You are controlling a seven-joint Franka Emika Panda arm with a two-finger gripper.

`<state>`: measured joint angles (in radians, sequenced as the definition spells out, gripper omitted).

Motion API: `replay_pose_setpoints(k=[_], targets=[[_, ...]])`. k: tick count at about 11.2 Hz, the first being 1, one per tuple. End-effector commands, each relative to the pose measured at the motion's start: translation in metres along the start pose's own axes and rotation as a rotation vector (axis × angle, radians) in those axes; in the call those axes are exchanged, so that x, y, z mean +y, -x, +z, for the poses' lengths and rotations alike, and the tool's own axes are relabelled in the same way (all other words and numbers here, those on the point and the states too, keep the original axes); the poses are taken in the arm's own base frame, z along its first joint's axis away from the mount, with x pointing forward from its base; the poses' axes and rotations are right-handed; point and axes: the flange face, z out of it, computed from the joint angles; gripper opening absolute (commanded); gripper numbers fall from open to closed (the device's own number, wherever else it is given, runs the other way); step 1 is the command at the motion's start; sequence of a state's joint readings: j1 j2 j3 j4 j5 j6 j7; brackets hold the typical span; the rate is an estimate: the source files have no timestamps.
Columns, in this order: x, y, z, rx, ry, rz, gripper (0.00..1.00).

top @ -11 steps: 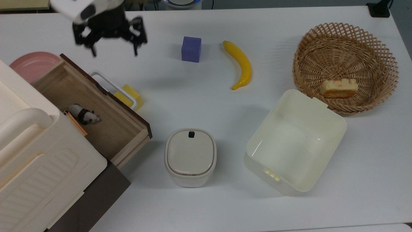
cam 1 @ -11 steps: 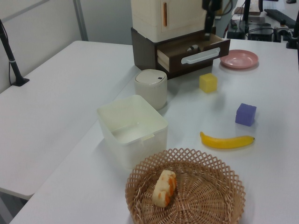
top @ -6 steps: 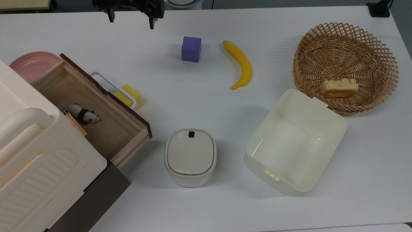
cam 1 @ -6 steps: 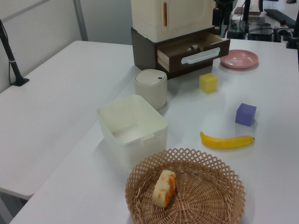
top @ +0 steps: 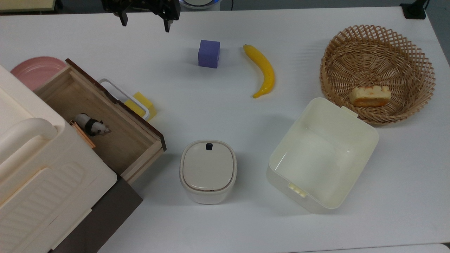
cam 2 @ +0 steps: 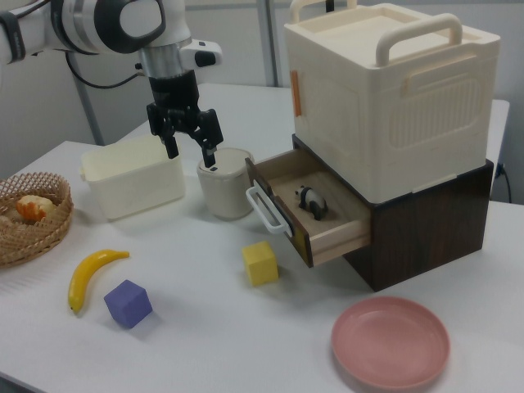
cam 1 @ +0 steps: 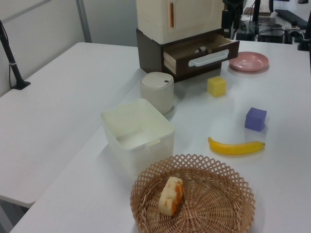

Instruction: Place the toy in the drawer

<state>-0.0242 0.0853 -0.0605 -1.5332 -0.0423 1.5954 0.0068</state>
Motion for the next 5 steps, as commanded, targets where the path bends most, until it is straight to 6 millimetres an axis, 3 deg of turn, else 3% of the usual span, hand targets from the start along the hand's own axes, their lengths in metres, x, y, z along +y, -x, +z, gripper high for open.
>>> replay_pose_setpoints(k=[1, 5], targets=[[0.0045, 0.0111, -0.0032, -0.009, -0.023, -0.042, 1.0], [-0.0006, 0.011, -0.0023, -0.014, -0.021, -0.031, 1.0]])
